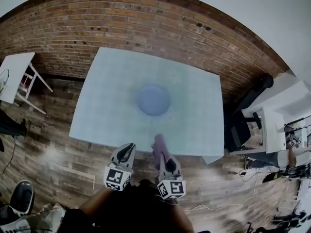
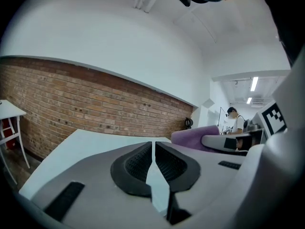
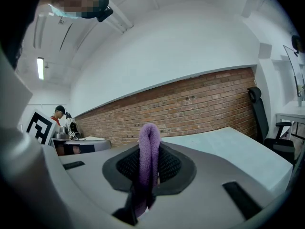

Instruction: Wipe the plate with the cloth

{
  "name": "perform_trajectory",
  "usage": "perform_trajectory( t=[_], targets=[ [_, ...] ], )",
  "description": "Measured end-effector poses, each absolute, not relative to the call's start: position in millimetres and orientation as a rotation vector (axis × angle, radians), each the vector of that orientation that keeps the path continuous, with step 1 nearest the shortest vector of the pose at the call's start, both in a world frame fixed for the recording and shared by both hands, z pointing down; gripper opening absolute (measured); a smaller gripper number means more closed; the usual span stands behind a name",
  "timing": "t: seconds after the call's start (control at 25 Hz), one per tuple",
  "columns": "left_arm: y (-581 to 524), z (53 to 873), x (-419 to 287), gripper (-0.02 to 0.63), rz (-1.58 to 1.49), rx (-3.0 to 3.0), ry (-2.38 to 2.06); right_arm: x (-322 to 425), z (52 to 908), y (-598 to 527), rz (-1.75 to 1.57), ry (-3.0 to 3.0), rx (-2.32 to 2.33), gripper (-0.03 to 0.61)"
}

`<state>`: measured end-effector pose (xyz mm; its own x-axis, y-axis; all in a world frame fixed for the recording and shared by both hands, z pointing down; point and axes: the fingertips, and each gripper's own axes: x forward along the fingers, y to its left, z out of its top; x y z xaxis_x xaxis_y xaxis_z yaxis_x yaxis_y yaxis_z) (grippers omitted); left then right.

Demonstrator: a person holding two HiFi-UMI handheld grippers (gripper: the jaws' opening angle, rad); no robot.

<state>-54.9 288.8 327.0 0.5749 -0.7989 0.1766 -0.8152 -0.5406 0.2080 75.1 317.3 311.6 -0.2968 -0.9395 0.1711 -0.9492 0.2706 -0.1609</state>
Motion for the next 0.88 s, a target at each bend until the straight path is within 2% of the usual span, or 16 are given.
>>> perform_trajectory(
  t=[0.4, 0.88],
  targets=[
    [224.9, 349.8, -42.1, 0.049, 0.165, 2.498, -1.295, 86.2, 317.2, 257.6, 0.378, -2.440, 1.857, 0.064],
    [123.1, 401.4, 8.8, 0.051, 0.276, 2.307, -1.422, 146.6, 338.6, 152.7, 0.425, -2.545, 1.675, 0.065]
  ],
)
